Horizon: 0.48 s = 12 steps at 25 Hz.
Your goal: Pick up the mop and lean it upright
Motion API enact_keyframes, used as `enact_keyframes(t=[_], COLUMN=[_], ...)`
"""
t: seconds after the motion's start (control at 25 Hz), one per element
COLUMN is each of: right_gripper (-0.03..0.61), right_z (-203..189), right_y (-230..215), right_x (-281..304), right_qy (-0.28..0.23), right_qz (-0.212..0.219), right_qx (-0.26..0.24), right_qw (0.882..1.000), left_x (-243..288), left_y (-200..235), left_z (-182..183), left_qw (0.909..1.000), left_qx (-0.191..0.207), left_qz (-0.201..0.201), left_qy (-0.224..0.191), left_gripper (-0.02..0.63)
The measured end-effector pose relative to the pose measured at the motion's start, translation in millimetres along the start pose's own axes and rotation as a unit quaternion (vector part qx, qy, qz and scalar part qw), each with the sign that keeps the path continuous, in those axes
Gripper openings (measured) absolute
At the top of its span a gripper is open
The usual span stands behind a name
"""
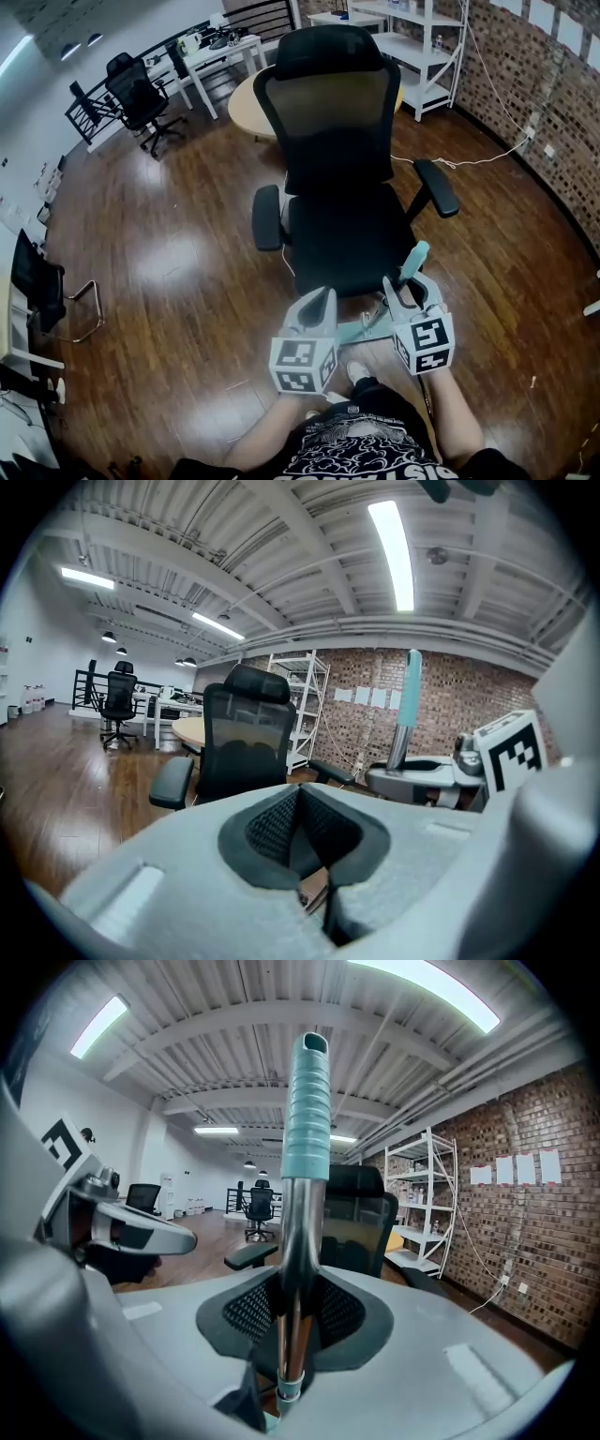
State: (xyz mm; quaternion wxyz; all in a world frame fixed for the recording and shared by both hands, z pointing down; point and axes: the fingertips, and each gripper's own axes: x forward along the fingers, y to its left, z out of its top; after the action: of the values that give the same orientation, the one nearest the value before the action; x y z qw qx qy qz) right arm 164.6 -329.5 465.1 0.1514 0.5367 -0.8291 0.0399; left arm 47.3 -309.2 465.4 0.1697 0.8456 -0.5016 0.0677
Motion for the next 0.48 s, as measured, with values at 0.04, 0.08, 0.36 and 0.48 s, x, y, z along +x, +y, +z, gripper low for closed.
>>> enact_keyframes(t=[0.04,0.08,0.36,0.48], right_gripper=[0.095,0.095,0.095,0.095], right_z=[-6.2,-11.7,-42.7,-50.1], right_y=[-2.5,-4.3,-9.4,-13.5], right_x=[3.1,6.7,32.7,41.2], right_qy=[0.006,0.012,0.043,0.048], right_qz=[0.002,0.005,0.023,0.023], right_qx=[0.0,0.001,-0.002,-0.001], right_qw=[1.0,1.0,0.999,0.999], left_x=[2.3,4.3,17.6,21.1], left_y=[0.8,2.0,4.2,1.9], left_z=[1.0,2.1,2.2,2.7], left_qw=[1.0,1.0,0.9997,0.9997], left_qx=[0.001,0.001,0.002,0.003], left_qz=[0.003,0.006,0.021,0.023], left_qy=[0.0,0.001,0.008,0.01], left_gripper=[0.003,0.003,0.003,0.003])
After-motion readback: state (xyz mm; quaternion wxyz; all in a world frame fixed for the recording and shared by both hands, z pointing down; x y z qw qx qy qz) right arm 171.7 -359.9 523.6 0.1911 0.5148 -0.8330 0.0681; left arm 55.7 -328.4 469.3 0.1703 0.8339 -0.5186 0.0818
